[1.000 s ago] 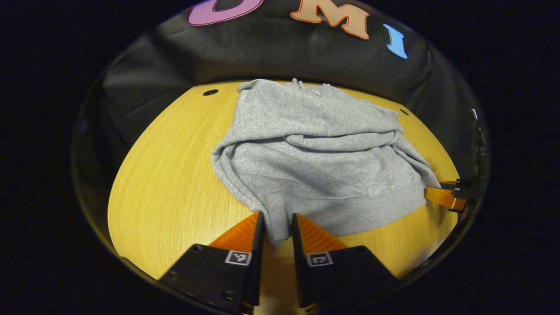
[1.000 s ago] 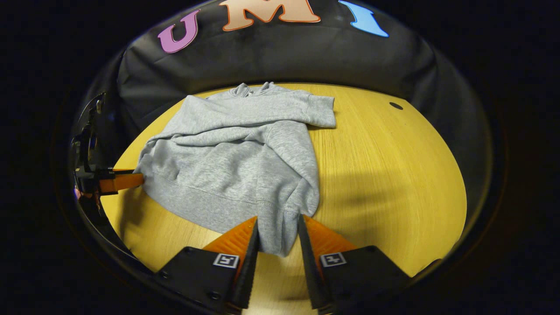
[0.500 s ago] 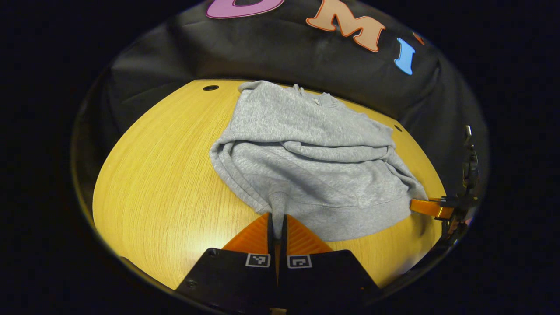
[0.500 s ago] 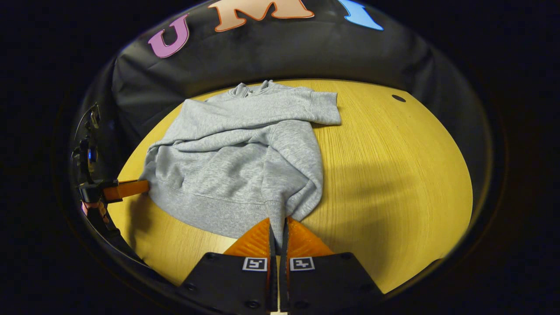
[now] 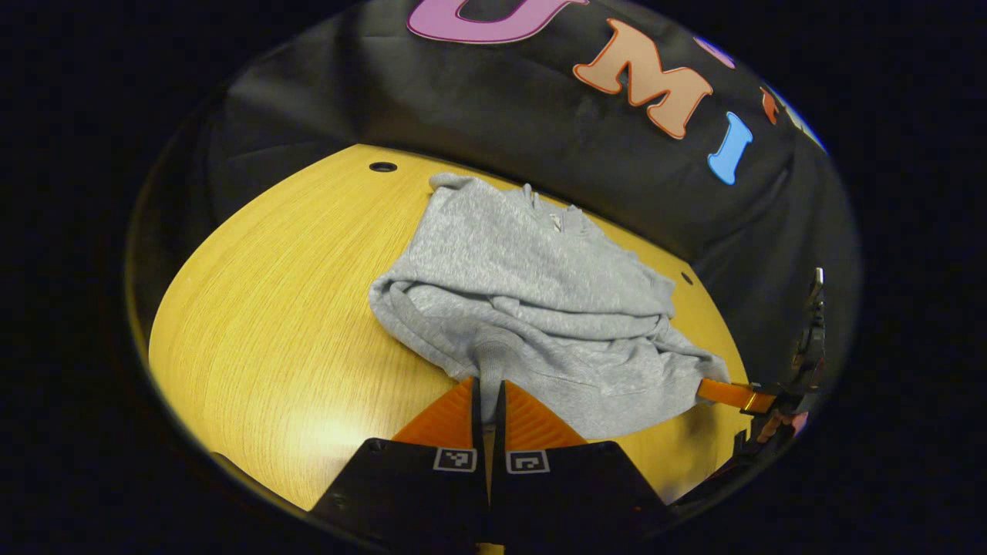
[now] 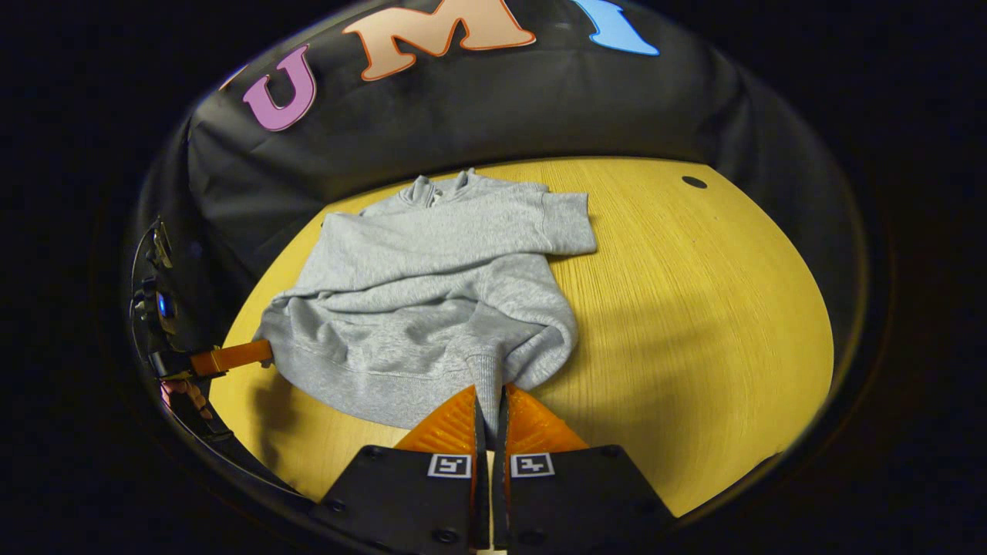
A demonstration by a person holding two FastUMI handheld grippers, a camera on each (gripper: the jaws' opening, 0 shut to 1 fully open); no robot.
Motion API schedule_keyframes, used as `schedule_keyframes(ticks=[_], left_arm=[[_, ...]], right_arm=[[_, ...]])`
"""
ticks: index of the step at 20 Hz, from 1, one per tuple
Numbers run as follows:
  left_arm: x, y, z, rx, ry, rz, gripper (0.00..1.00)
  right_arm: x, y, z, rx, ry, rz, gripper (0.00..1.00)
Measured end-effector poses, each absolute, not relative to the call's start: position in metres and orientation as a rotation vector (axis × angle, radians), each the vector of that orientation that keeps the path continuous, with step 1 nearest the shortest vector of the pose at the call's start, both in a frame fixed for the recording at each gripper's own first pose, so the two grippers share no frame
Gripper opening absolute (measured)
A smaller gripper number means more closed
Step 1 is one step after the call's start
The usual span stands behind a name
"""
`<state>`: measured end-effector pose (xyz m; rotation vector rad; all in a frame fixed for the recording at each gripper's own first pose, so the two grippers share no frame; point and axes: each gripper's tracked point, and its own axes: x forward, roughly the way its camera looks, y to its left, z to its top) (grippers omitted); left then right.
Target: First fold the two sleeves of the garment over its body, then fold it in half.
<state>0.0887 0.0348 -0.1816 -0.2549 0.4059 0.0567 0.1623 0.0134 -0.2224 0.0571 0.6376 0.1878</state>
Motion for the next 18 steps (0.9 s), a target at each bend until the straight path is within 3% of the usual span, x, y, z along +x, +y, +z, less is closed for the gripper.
schedule_keyframes(ticks=[9,18], left_arm=[[0.156,0.037,-0.115,-0.261,0.293,0.051,0.0],[0.235,0.05,-0.119,-0.21,0.338,0.11,0.0]], right_arm=[[0.242,0.022,-0.16,0.158,0.509,0.182,0.04],[0.324,0.032,-0.184,0.131,0.574,0.147,0.04]])
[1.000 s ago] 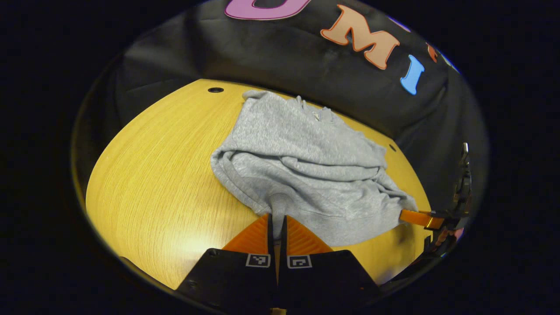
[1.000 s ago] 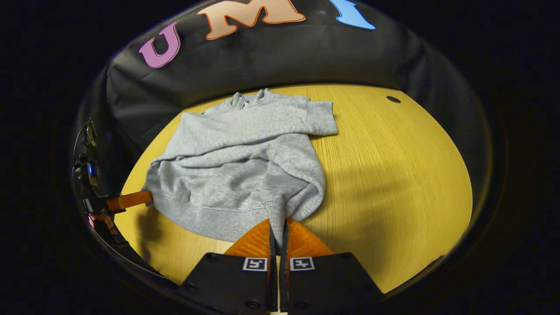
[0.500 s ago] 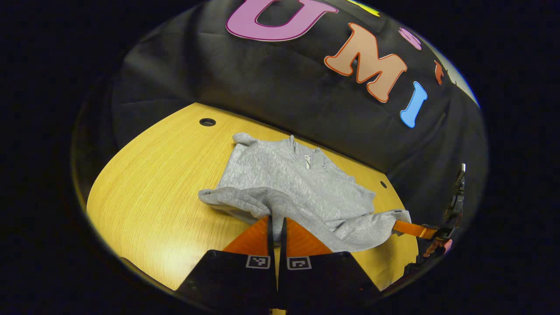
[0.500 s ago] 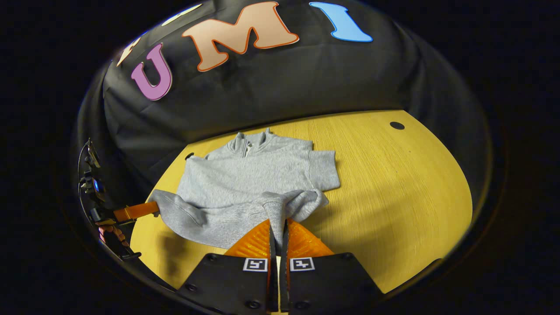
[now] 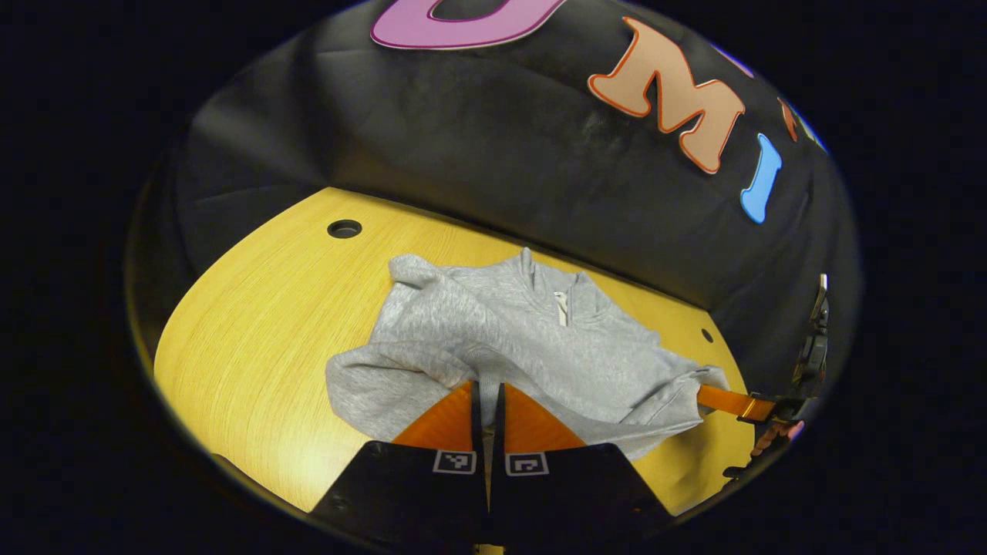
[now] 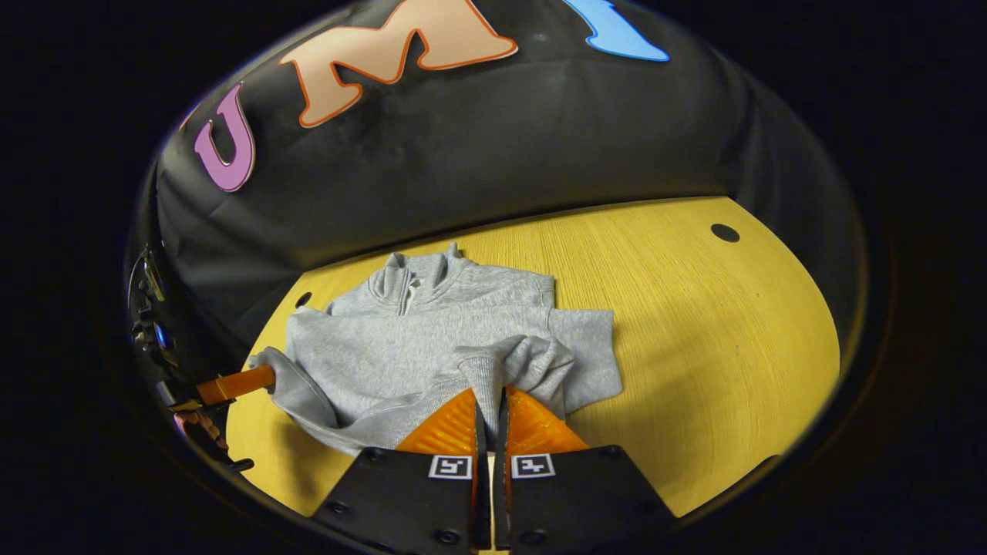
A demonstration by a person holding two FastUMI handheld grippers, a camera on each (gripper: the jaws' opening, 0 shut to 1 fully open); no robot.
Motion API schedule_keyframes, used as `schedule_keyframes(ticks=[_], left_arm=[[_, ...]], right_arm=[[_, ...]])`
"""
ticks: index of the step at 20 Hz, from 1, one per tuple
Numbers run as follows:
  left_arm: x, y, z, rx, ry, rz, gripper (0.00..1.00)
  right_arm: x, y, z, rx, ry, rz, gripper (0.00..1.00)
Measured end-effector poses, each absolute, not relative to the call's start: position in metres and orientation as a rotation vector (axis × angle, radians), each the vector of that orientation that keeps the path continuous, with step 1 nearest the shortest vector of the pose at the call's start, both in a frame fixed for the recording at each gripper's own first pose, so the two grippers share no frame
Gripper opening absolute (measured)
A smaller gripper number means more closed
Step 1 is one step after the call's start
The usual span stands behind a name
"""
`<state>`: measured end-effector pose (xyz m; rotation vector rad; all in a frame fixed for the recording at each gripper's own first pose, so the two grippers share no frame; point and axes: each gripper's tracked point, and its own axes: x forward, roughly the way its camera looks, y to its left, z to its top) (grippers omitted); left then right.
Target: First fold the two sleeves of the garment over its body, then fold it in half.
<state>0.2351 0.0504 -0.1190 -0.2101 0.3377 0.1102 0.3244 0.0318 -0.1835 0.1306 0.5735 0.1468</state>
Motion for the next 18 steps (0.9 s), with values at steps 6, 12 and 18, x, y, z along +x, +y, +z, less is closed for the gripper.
schedule_keyframes(ticks=[6,12,18], left_arm=[[0.255,0.057,-0.156,-0.29,0.416,0.172,0.0],[0.26,0.05,-0.149,-0.384,0.374,0.089,0.42],[0.242,0.052,-0.108,-0.146,0.339,0.111,0.89]], right_arm=[[0.341,0.03,-0.203,0.211,0.655,0.159,0.13],[0.338,0.042,-0.196,0.285,0.668,0.234,0.35],[0.327,0.04,-0.16,0.302,0.596,0.258,0.96]])
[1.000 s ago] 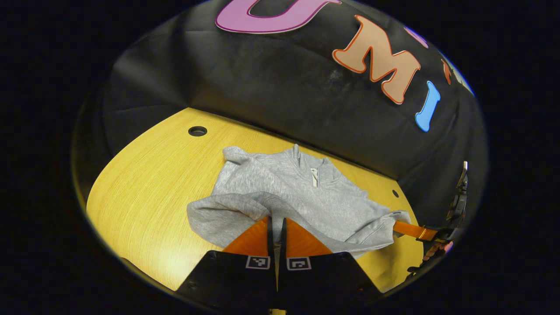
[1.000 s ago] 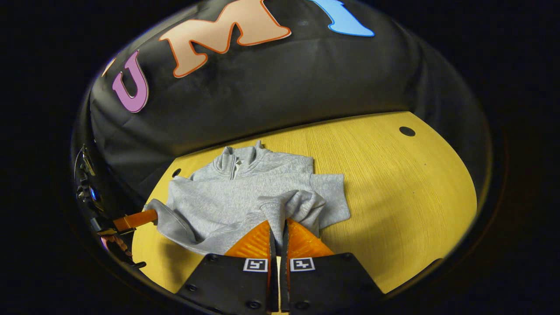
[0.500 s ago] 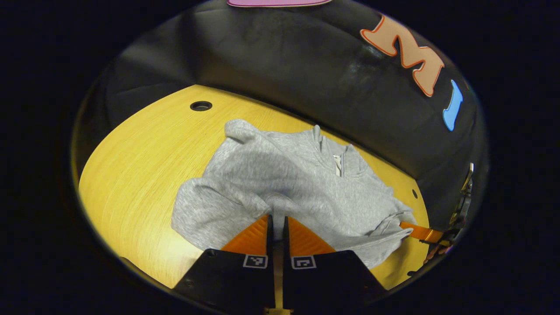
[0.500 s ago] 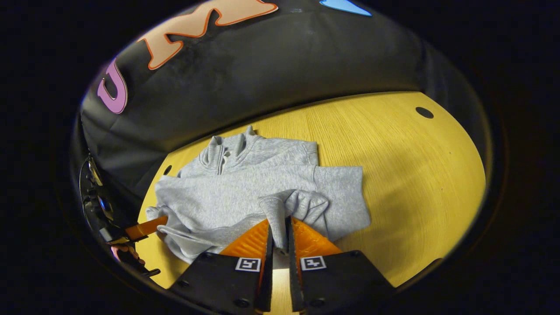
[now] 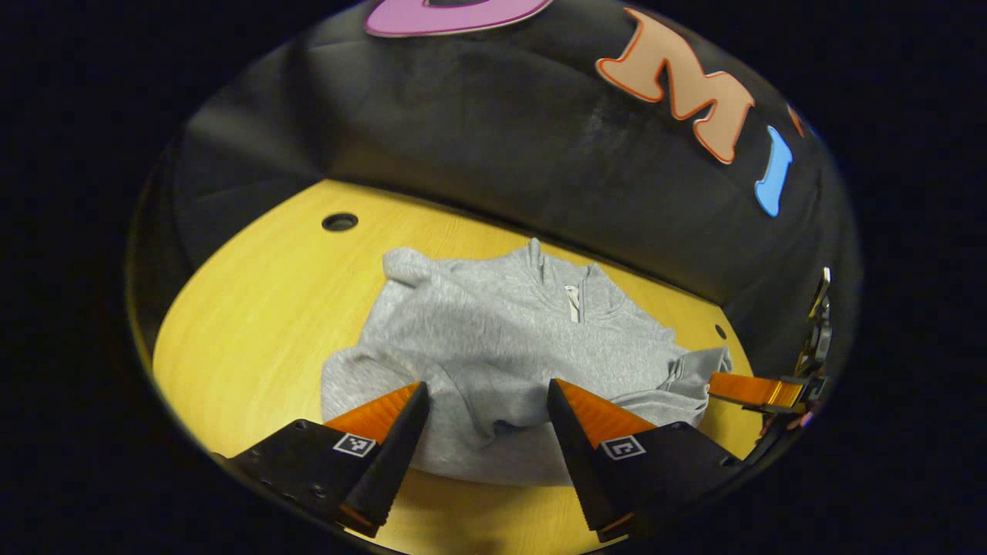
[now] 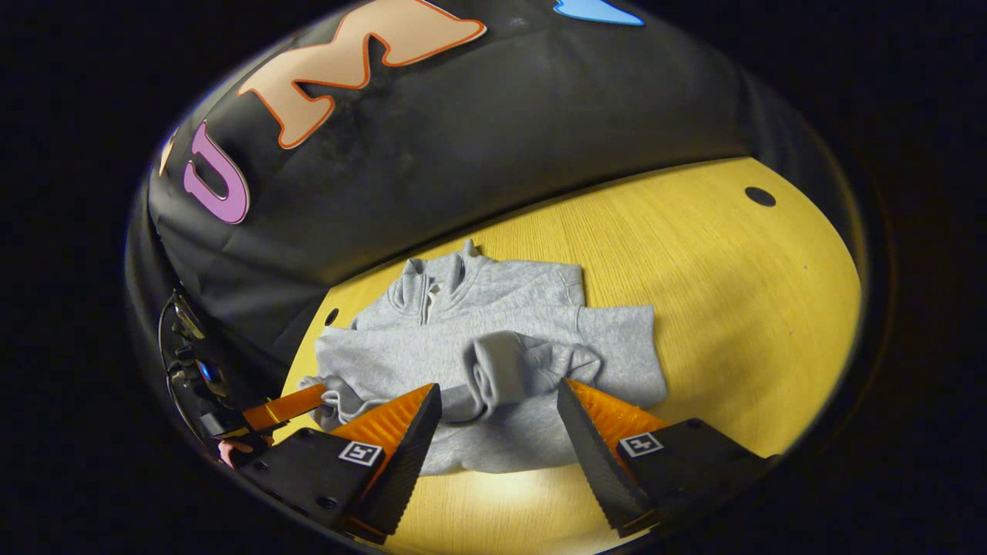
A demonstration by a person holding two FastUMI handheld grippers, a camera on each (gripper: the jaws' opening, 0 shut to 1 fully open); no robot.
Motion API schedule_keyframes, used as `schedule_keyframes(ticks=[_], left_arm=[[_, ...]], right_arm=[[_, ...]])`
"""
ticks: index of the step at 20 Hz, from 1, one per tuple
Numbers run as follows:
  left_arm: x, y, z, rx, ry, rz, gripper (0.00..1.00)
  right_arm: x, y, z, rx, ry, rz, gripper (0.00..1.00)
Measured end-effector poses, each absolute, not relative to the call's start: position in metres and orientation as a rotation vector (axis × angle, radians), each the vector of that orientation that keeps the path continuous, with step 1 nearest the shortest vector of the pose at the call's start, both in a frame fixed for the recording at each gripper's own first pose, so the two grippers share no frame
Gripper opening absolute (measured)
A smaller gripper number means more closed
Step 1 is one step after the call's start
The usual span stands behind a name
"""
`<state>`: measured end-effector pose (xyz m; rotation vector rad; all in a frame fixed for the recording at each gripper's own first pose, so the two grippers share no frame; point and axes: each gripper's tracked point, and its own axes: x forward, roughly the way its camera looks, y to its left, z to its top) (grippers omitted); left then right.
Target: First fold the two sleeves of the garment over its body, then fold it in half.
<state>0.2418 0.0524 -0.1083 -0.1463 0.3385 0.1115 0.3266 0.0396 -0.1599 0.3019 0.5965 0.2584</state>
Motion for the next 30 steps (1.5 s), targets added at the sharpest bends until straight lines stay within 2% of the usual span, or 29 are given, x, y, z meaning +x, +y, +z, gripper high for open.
schedule_keyframes(ticks=[7,8,9,10,11,20,24,30], left_arm=[[0.173,0.033,-0.045,0.008,0.271,-0.007,0.89],[0.159,0.031,-0.04,0.0,0.266,-0.013,0.89],[0.147,0.029,-0.038,-0.004,0.264,-0.016,0.89],[0.131,0.027,-0.037,-0.009,0.263,-0.014,0.89],[0.118,0.026,-0.036,-0.012,0.258,-0.015,0.89],[0.033,-0.013,-0.064,0.008,0.291,-0.032,0.89],[0.023,-0.019,-0.092,-0.024,0.338,0.009,0.89],[0.02,-0.041,-0.095,-0.014,0.312,0.054,0.89]], right_arm=[[0.26,0.029,-0.093,0.146,0.447,0.294,0.97],[0.245,0.029,-0.085,0.124,0.429,0.302,0.92],[0.23,0.031,-0.076,0.109,0.412,0.31,0.97],[0.215,0.032,-0.069,0.098,0.4,0.316,0.92],[0.201,0.031,-0.065,0.086,0.388,0.314,0.97],[0.105,0.028,-0.061,0.116,0.356,0.301,0.97],[0.092,0.02,-0.074,0.168,0.369,0.319,0.97],[0.089,-0.012,-0.083,0.152,0.37,0.328,0.97]])
